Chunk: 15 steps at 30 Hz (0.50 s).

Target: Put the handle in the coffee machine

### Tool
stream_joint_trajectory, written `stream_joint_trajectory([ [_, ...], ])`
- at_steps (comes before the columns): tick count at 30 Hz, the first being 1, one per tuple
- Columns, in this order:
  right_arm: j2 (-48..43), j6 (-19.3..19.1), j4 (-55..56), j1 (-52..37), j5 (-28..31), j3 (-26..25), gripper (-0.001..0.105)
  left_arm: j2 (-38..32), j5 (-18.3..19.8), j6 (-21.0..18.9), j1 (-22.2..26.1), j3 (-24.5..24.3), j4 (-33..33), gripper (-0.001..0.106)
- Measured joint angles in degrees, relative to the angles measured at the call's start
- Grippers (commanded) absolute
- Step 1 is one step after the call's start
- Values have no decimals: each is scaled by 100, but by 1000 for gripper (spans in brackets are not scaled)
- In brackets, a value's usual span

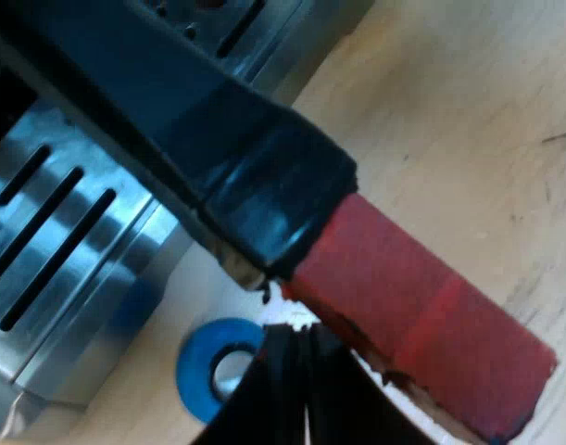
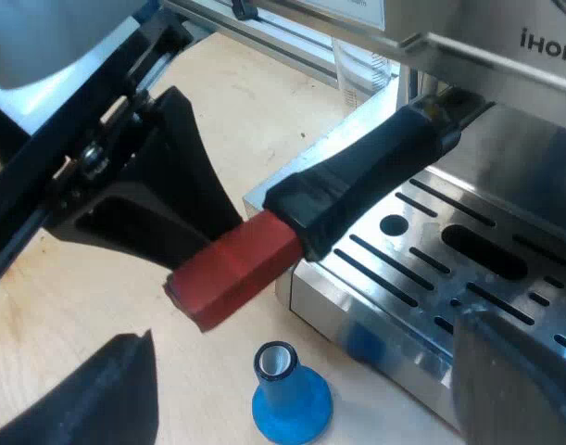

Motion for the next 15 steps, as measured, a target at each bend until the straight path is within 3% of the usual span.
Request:
stream_joint_trajectory([
  [8,0,0,0,0,0,0,67,8,323,-21,0,42,-220,0],
  [15,0,0,0,0,0,0,67,44,575,-519,0,78,-424,0],
])
